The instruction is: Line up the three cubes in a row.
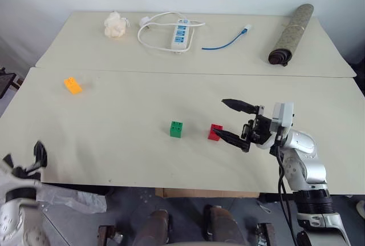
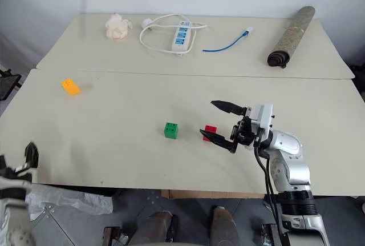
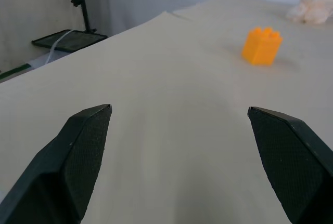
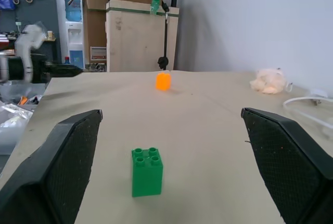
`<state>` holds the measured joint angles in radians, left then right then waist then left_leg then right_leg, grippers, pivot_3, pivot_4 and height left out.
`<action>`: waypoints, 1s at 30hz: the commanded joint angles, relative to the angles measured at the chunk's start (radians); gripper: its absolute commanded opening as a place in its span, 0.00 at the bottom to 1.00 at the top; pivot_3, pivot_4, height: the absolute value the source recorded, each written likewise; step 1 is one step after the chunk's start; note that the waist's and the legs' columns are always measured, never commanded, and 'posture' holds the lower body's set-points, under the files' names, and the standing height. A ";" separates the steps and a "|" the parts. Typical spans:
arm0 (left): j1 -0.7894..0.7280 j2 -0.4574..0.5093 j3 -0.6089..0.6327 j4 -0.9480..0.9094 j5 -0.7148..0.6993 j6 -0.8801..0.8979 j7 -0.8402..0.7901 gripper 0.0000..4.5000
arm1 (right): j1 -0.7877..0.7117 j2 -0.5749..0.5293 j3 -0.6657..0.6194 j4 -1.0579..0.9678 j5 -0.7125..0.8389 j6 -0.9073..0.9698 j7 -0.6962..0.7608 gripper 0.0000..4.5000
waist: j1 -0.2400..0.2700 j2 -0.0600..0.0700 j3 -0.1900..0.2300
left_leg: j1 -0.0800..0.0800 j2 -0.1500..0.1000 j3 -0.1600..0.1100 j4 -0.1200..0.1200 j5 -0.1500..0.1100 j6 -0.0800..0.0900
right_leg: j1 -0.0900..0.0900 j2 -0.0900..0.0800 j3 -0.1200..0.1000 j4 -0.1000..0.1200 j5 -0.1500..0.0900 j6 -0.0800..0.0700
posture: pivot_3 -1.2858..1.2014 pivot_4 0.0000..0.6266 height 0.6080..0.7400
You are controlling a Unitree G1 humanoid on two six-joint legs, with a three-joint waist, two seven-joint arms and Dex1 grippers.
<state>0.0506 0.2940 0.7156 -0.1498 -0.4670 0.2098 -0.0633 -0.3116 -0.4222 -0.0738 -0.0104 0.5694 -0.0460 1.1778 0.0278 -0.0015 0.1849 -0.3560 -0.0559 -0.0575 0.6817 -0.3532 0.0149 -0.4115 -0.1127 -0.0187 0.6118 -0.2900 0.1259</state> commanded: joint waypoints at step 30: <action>-0.998 0.308 -0.295 1.249 0.291 -0.166 0.186 0.99 | 0.017 -0.002 0.053 -0.118 0.008 0.040 -0.036 1.00 | -0.025 -0.002 -0.001 | -0.002 -0.002 0.004 0.000 0.000 0.000 | -0.005 0.002 -0.006 0.009 0.000 0.000 | 0.52 0.24 1.00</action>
<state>-0.9172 0.5737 0.4157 1.0901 -0.1748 0.0695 0.1278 -0.2981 -0.4171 -0.0052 -0.0828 0.5698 0.0011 1.1452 0.0024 -0.0038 0.1839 -0.3575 -0.0583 -0.0539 0.6820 -0.3530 0.0148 -0.4170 -0.1106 -0.0252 0.6205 -0.2899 0.1263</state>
